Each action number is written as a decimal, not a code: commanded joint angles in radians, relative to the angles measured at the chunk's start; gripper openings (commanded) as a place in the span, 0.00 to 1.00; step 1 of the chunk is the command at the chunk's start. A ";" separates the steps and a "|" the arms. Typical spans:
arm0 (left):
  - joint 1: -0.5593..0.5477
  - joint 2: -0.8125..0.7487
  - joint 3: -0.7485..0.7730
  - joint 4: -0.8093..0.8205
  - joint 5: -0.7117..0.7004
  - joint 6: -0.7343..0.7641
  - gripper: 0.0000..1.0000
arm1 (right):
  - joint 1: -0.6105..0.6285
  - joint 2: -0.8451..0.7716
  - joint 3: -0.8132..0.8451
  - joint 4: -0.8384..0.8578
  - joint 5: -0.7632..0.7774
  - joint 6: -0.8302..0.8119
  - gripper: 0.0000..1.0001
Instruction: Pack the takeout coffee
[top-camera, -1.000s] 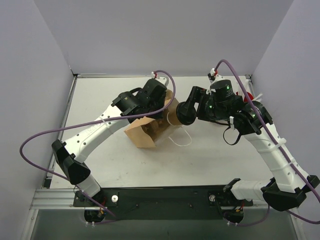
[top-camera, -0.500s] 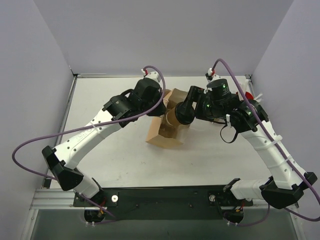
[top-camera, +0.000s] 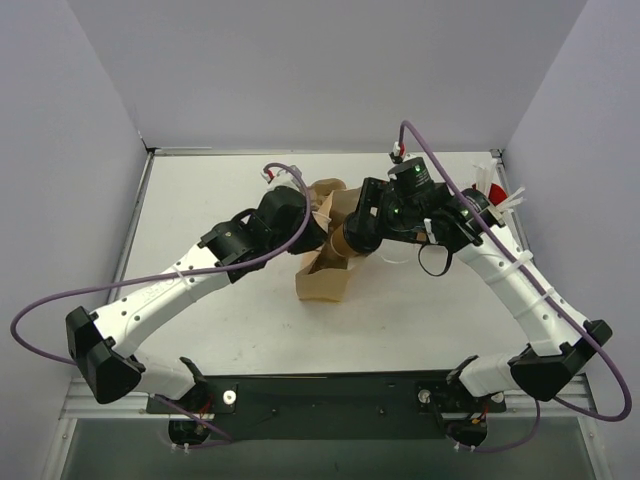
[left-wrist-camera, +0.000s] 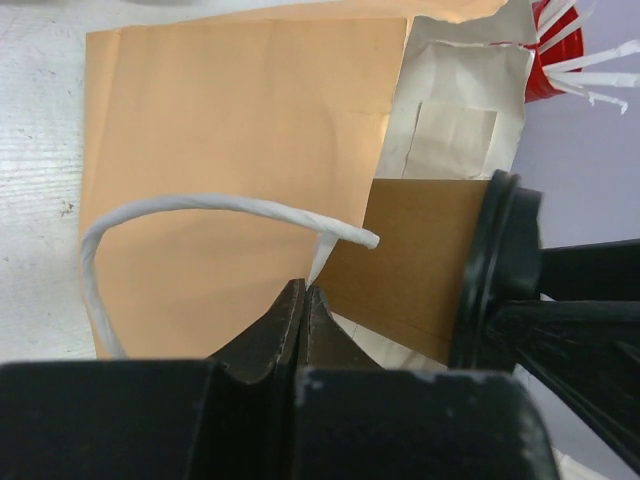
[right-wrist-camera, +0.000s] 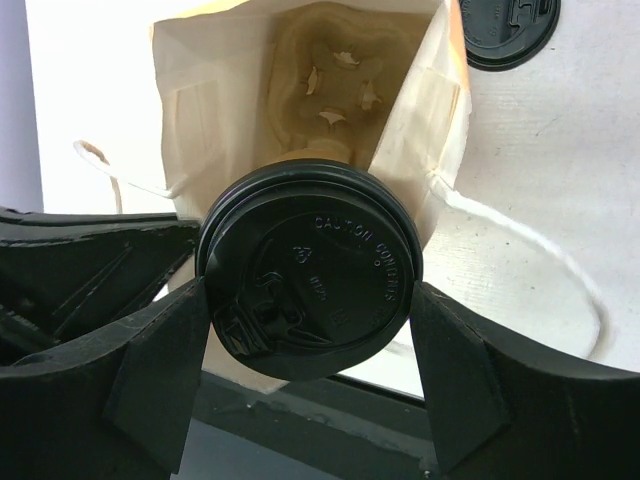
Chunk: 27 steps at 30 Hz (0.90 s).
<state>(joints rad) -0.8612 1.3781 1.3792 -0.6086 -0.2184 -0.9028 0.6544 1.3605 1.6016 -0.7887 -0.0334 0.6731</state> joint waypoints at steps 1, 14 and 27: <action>-0.001 -0.059 -0.011 0.017 -0.079 -0.067 0.00 | 0.019 0.038 0.044 -0.078 0.081 -0.050 0.54; -0.004 -0.109 -0.012 0.185 -0.053 0.016 0.00 | 0.111 0.143 0.264 -0.187 0.150 -0.086 0.54; -0.045 -0.231 -0.235 0.300 -0.101 -0.090 0.00 | 0.123 0.167 0.165 -0.214 0.262 -0.105 0.53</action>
<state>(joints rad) -0.8772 1.1675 1.1233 -0.3439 -0.2909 -0.9733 0.7757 1.5169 1.7016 -0.9215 0.1135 0.5983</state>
